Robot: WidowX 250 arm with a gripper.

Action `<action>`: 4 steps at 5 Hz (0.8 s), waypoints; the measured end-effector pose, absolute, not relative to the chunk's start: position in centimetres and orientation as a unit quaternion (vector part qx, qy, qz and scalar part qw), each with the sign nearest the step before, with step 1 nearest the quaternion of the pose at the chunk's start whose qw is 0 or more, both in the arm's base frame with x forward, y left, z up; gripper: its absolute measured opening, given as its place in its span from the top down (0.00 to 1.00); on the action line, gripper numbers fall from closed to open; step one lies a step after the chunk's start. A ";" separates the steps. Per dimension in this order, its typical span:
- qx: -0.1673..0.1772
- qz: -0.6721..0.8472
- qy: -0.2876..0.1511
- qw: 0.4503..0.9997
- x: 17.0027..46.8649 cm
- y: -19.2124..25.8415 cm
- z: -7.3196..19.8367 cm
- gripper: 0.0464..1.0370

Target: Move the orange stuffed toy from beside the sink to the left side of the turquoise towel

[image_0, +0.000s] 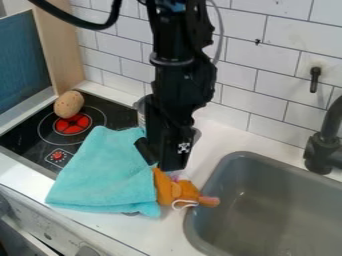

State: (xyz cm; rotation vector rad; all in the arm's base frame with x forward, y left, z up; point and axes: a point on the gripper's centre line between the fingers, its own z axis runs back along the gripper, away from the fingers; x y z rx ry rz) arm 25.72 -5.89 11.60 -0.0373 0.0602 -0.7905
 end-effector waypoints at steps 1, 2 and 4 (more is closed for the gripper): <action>-0.026 -0.409 0.037 0.911 25.8 -6.5 10.0 0.03; -0.030 -0.439 0.043 0.897 25.6 -7.9 8.2 0.03; -0.008 -0.473 0.023 0.881 26.2 -9.1 6.3 0.03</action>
